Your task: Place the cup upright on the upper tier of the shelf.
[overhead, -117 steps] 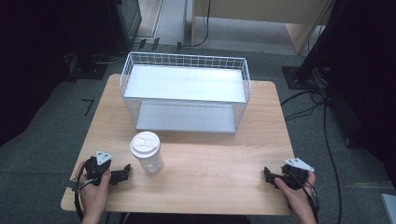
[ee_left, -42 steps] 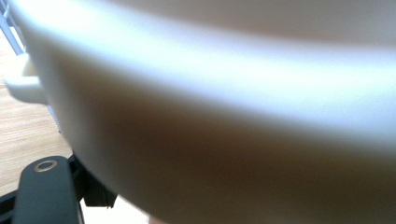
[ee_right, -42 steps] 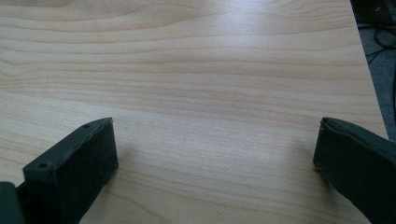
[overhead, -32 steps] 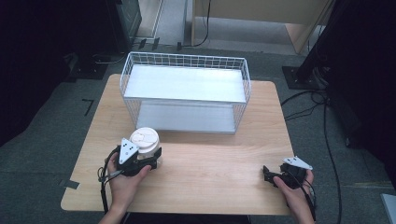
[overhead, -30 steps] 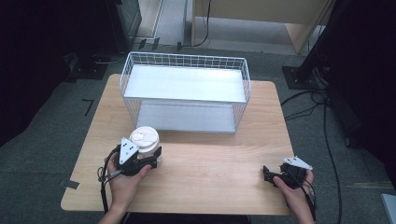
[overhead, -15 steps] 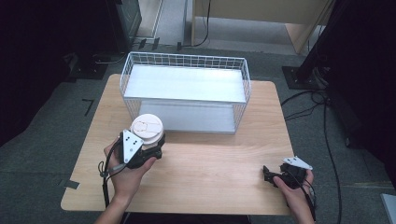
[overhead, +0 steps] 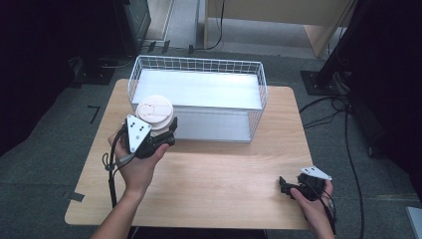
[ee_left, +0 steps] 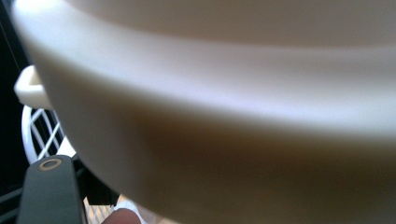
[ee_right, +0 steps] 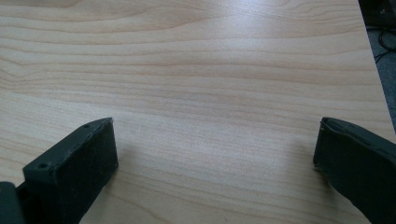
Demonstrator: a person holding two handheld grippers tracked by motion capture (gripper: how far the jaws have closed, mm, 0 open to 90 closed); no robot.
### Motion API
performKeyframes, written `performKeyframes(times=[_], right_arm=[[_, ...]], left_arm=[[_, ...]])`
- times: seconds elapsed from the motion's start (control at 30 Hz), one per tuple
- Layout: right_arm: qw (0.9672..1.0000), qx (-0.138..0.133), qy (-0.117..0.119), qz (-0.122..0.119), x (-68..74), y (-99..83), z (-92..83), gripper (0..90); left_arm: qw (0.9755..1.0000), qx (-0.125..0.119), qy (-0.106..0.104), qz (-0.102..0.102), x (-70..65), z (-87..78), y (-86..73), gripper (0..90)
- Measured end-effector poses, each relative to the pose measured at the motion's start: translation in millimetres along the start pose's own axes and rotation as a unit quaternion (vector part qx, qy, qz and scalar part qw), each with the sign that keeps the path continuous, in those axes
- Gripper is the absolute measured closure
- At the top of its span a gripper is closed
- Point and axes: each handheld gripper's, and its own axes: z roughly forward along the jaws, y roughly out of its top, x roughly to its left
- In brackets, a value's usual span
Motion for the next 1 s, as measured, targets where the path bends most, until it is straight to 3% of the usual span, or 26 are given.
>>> performKeyframes(times=[0.5,0.77,0.87,1.0], right_arm=[[1.0000,-0.001,0.000,-0.001,-0.2,-0.1,0.1,0.0],[1.0000,-0.002,0.000,-0.002,-0.3,-0.1,0.2,0.0],[1.0000,-0.001,0.000,-0.002,-0.3,-0.1,0.2,0.0],[1.0000,0.000,0.001,-0.004,0.0,-0.1,0.0,0.0]], left_arm=[[0.9996,-0.020,-0.011,0.016,1.4,26.7,44.2,15.9],[0.9995,-0.028,-0.010,0.007,7.4,46.4,51.6,15.9],[0.9990,-0.041,-0.006,-0.012,14.1,62.5,51.3,15.9],[0.9985,-0.051,0.004,-0.021,19.3,78.8,52.8,15.8]])
